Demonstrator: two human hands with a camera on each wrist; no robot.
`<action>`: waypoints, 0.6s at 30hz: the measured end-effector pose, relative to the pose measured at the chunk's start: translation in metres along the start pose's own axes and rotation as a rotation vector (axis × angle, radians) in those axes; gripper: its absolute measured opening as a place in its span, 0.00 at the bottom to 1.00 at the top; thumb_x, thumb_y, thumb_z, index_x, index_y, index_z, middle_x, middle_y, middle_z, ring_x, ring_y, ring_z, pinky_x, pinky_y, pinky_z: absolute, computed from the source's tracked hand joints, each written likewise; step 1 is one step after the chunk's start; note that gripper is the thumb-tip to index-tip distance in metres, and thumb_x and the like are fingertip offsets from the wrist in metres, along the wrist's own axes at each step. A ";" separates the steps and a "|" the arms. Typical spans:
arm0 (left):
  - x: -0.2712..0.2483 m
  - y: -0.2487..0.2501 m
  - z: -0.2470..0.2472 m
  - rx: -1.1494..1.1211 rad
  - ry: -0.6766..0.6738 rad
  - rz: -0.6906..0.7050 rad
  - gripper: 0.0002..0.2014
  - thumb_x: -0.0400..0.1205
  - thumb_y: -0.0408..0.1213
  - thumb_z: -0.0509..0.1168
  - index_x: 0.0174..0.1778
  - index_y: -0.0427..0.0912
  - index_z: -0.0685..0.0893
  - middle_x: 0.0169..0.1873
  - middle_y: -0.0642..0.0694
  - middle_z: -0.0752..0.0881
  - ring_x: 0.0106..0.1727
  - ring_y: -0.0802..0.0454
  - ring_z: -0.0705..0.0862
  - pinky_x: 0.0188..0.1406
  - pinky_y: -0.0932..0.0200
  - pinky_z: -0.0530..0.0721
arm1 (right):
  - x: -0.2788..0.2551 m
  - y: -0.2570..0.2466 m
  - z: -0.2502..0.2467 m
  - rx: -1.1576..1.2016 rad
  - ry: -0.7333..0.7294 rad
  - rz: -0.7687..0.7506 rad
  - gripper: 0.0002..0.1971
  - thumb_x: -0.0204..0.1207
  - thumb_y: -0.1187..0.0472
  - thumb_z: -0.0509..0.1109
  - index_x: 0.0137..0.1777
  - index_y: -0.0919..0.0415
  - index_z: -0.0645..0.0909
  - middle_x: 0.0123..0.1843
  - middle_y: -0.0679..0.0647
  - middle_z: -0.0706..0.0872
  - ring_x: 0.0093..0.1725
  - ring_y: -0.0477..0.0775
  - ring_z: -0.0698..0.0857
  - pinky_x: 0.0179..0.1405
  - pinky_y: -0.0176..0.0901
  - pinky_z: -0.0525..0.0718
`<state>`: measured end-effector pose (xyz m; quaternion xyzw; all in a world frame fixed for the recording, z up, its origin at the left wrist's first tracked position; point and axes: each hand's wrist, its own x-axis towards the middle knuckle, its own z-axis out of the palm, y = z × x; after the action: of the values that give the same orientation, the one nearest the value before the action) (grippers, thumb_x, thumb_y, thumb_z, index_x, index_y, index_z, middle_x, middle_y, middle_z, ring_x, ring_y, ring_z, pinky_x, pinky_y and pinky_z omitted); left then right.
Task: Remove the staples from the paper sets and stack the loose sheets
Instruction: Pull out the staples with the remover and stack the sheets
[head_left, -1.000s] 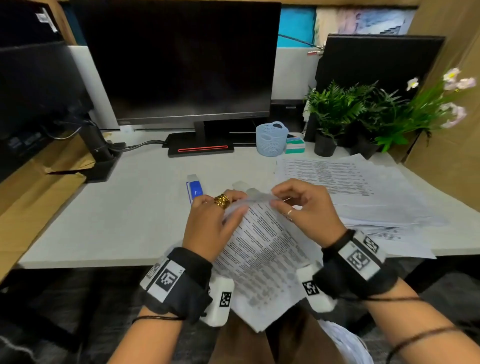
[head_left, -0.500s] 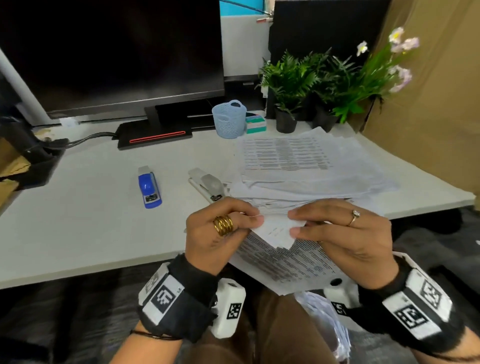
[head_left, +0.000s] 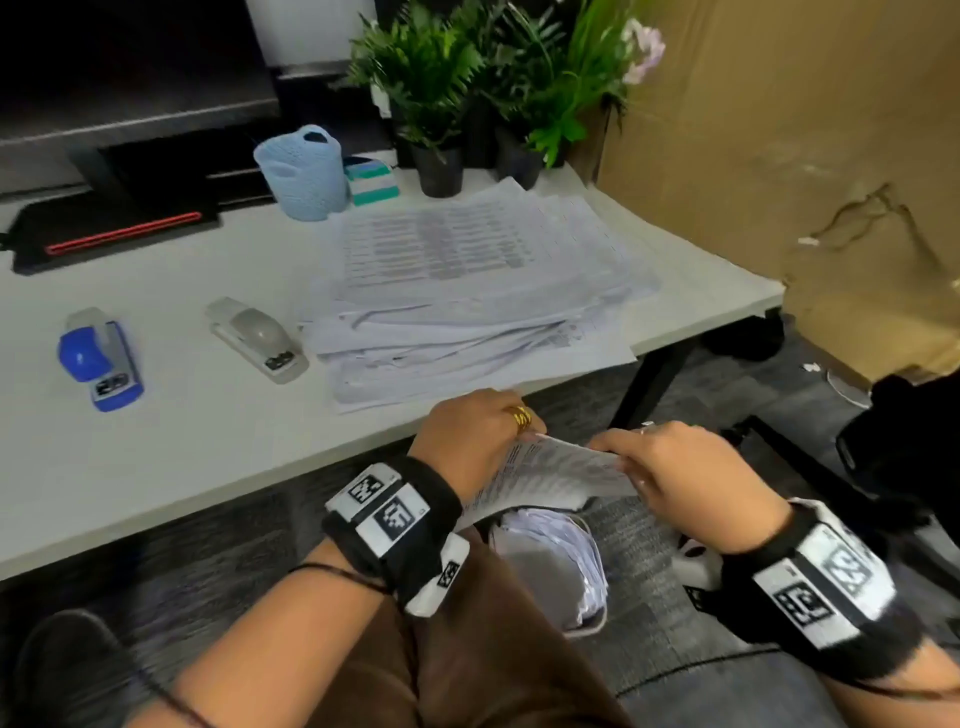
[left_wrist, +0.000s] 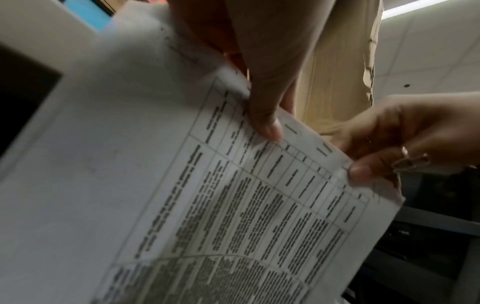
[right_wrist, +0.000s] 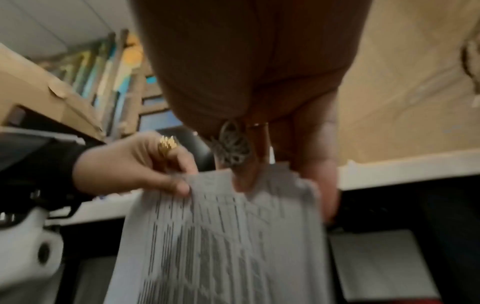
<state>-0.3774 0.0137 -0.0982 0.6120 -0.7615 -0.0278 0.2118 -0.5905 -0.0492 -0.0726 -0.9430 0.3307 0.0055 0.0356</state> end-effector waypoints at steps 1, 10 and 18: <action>0.007 0.003 0.005 -0.010 -0.049 0.000 0.11 0.75 0.30 0.65 0.48 0.45 0.90 0.47 0.48 0.88 0.51 0.47 0.85 0.43 0.54 0.85 | 0.001 0.007 0.012 0.038 -0.042 0.026 0.19 0.79 0.60 0.61 0.66 0.42 0.76 0.49 0.52 0.88 0.51 0.59 0.86 0.41 0.48 0.80; 0.053 -0.011 0.019 0.299 0.090 0.036 0.27 0.78 0.58 0.59 0.71 0.48 0.76 0.70 0.40 0.75 0.72 0.39 0.66 0.71 0.40 0.60 | 0.008 0.074 0.105 0.363 -0.006 0.207 0.21 0.58 0.82 0.67 0.38 0.58 0.91 0.33 0.55 0.91 0.35 0.59 0.89 0.39 0.29 0.72; 0.066 -0.026 0.033 0.373 -0.206 -0.124 0.51 0.72 0.70 0.60 0.75 0.60 0.28 0.82 0.42 0.41 0.82 0.38 0.41 0.76 0.34 0.40 | 0.040 0.100 0.189 0.240 -0.399 0.286 0.20 0.73 0.71 0.61 0.58 0.55 0.87 0.53 0.60 0.89 0.54 0.61 0.86 0.53 0.44 0.82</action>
<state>-0.3762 -0.0625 -0.1167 0.6801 -0.7320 0.0381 0.0142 -0.6187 -0.1384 -0.2691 -0.8560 0.4452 0.1569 0.2107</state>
